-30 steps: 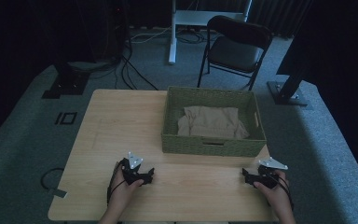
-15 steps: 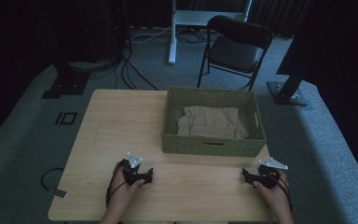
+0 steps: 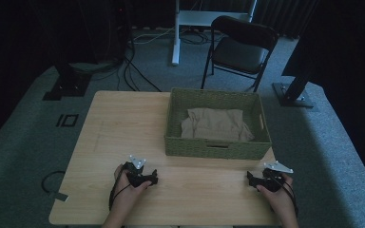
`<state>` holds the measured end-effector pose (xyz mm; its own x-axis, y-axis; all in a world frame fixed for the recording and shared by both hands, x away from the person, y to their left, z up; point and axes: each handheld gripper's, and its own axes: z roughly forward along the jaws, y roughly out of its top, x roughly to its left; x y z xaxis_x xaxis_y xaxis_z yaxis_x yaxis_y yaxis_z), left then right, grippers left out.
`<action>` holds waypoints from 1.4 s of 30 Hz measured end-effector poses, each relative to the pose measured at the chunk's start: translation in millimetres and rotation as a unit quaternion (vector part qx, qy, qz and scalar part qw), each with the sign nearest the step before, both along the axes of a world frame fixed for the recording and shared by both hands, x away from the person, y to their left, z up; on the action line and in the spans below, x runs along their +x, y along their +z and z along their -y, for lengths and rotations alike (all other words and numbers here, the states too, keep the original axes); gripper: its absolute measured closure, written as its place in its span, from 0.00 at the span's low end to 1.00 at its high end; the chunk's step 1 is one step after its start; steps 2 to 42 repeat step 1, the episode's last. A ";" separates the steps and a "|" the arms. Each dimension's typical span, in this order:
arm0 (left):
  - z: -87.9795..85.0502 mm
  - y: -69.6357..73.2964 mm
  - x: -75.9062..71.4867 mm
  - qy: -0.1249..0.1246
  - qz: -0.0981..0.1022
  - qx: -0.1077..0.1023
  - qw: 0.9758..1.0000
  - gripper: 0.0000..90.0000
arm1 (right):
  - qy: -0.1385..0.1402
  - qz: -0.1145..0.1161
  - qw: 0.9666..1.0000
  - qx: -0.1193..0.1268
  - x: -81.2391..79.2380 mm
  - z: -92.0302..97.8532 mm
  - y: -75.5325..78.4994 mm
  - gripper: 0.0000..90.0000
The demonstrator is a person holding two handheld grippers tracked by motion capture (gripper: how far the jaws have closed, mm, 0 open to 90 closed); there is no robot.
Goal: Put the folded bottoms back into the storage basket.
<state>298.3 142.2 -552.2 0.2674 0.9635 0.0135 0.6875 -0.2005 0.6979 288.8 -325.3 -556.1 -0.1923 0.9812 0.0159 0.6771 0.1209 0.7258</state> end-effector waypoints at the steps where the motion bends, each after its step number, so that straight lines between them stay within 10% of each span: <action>1: 0.0 0.0 0.0 0.000 0.000 0.000 1.000 0.09 | 0.000 0.000 1.000 0.000 0.0 0.0 0.0 0.14; 42: 0.0 0.0 0.0 0.000 0.000 0.000 1.000 0.09 | 0.000 0.000 1.000 0.000 0.0 0.0 0.0 0.14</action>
